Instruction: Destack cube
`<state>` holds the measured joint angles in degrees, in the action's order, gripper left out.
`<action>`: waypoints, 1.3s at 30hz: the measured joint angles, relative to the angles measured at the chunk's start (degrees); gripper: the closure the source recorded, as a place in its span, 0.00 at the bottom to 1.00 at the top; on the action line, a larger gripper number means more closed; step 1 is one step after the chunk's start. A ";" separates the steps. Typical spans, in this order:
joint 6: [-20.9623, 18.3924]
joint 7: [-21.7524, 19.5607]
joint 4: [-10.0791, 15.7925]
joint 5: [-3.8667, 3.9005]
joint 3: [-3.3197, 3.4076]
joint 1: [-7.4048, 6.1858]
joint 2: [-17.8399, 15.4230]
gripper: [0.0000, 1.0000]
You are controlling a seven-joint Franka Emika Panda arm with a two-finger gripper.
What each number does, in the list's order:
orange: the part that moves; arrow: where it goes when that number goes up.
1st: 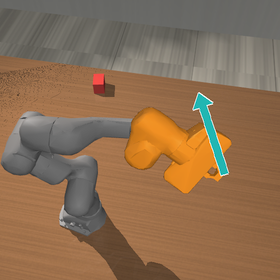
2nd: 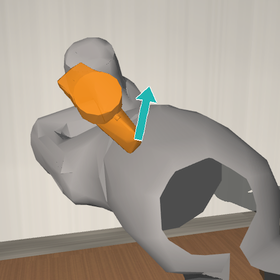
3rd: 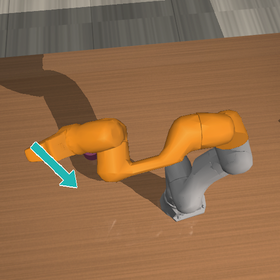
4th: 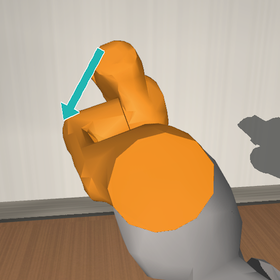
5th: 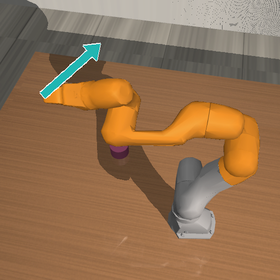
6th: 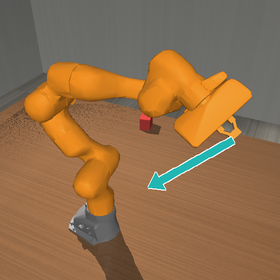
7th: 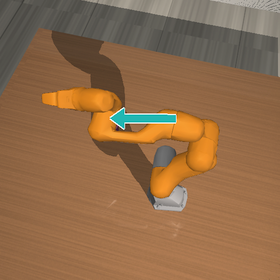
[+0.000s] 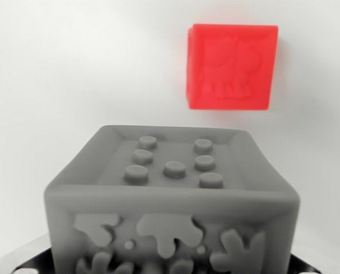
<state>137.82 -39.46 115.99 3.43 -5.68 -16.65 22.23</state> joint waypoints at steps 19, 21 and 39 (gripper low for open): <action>3.35 -2.71 7.17 0.00 -0.56 -1.14 -3.75 1.00; 3.65 -2.95 7.74 0.00 -0.60 -1.25 -4.05 1.00; 6.58 -5.60 13.88 -0.02 -1.33 -2.32 -7.24 1.00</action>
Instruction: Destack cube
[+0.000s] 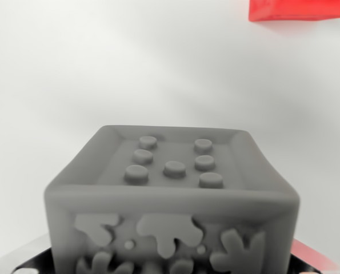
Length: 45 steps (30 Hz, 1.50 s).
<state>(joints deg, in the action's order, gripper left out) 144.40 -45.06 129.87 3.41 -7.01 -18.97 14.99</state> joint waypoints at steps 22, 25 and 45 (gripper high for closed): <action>3.30 -3.20 6.48 -0.14 -0.83 -1.52 -3.27 1.00; 4.41 -3.42 6.61 -0.12 -0.83 -1.60 -2.45 1.00; 12.10 -5.07 5.99 1.88 0.54 -2.55 6.24 1.00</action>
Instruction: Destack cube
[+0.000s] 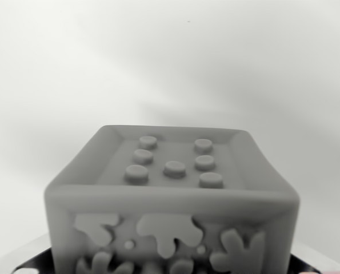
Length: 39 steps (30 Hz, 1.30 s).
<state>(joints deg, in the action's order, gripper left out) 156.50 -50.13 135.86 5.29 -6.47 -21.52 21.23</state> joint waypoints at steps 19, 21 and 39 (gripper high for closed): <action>4.57 -0.39 -1.35 0.53 1.93 -1.77 5.86 1.00; 4.97 -0.39 -1.49 0.53 2.11 -1.93 6.38 1.00; 6.47 -0.39 -2.17 0.53 2.78 -2.58 8.51 0.00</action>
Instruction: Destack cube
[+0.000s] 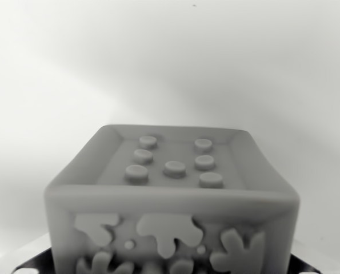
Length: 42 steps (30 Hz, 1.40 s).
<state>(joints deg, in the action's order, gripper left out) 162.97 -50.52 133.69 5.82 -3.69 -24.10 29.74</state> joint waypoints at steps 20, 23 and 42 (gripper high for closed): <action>0.02 0.00 -0.03 0.00 0.02 -0.02 0.00 0.00; 0.02 0.00 -0.03 0.00 0.02 -0.02 0.00 0.00; -0.50 0.02 0.15 0.00 -0.05 0.06 -0.81 0.00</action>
<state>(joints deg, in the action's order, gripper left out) 162.47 -50.50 133.84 5.82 -3.74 -24.04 28.93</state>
